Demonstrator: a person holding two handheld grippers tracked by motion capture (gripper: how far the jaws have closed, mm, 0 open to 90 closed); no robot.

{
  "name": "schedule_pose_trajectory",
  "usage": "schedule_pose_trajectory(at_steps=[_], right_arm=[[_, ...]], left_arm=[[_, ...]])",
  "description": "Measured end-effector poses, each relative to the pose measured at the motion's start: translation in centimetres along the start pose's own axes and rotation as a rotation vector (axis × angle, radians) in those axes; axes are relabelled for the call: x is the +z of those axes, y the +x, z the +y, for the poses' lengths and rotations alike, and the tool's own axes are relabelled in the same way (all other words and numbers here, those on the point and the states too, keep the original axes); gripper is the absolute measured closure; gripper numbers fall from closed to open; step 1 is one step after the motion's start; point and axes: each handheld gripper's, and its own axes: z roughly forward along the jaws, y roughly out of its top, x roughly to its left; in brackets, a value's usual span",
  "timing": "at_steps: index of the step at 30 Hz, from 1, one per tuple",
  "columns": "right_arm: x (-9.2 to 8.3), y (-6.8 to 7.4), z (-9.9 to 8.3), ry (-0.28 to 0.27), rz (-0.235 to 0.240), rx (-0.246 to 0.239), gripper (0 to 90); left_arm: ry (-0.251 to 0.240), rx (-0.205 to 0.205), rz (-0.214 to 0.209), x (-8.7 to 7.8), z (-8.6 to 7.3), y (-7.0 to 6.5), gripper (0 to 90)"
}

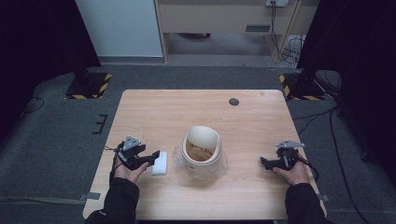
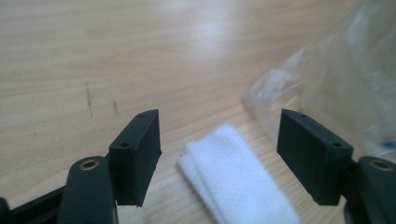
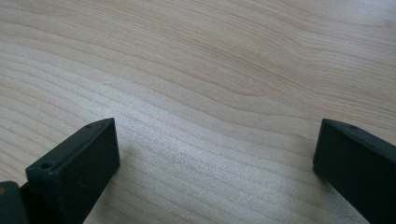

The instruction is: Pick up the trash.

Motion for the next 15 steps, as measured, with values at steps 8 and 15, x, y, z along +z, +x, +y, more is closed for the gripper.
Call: schedule_pose_trajectory(at_steps=[8, 15], right_arm=[[0.0, 0.1, 0.0, 0.0, 0.002, -0.003, 0.6], [0.0, 0.1, 0.0, -0.001, 0.004, -0.005, 0.5]], left_arm=[[0.104, -0.027, -0.008, 1.8, -1.1, 0.8, 34.8], [0.172, -0.023, 0.003, 2.3, -1.5, 0.5, 39.7]])
